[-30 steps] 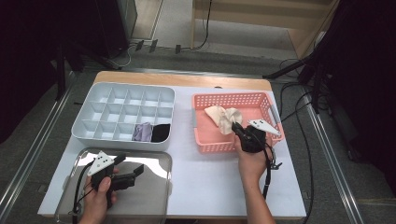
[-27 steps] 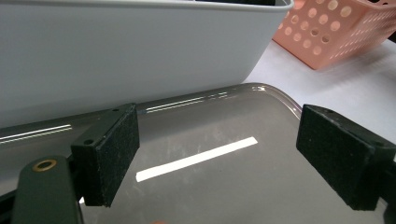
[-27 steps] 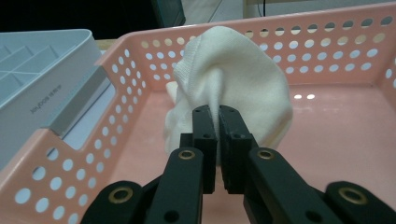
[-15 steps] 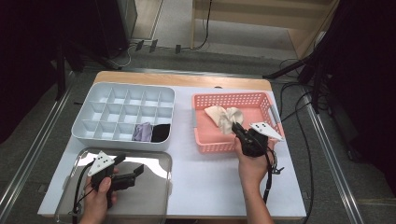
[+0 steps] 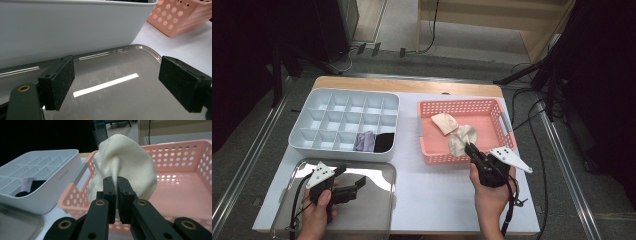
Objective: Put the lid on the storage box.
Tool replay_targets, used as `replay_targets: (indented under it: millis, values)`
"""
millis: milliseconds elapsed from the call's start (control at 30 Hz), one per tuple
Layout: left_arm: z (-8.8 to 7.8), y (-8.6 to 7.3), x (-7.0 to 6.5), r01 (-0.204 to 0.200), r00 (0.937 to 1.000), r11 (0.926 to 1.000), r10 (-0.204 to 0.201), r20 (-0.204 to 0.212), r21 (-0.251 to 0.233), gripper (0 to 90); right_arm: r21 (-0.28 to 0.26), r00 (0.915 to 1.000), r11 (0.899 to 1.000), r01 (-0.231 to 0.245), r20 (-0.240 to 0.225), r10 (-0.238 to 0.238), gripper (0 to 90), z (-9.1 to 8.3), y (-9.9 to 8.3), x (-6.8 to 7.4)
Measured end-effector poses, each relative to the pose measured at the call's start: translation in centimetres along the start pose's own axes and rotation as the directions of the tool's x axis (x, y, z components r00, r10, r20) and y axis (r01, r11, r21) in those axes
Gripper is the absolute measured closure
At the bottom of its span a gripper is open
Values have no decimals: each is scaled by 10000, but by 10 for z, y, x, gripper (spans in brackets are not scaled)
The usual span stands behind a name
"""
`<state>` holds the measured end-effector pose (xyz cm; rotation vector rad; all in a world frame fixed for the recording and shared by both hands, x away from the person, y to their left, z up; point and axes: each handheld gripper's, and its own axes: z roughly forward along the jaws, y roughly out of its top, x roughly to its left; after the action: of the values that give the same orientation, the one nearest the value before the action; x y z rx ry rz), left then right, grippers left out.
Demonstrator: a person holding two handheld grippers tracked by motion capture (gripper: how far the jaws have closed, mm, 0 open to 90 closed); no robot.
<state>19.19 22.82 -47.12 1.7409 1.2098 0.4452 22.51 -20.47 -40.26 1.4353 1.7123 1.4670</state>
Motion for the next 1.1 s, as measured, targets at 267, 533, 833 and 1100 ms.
replay_targets:
  millis: [267,533,833,1100]
  values:
    - [0,0,0,10,10000,10000,-10,-20,5,139,272,9995,9992,279,-167,-275,873,-26,-26,9]
    - [0,0,0,-15,10000,10000,15,-25,23,139,969,9978,9946,380,-577,-325,873,-33,-65,20]
    - [0,0,0,-22,10000,10000,22,-21,18,139,2047,9927,9781,365,-1198,-119,847,-27,-95,33]
    - [0,0,0,-21,10000,10000,21,-1,12,139,1147,9923,9932,188,-1239,-45,562,-30,-91,31]
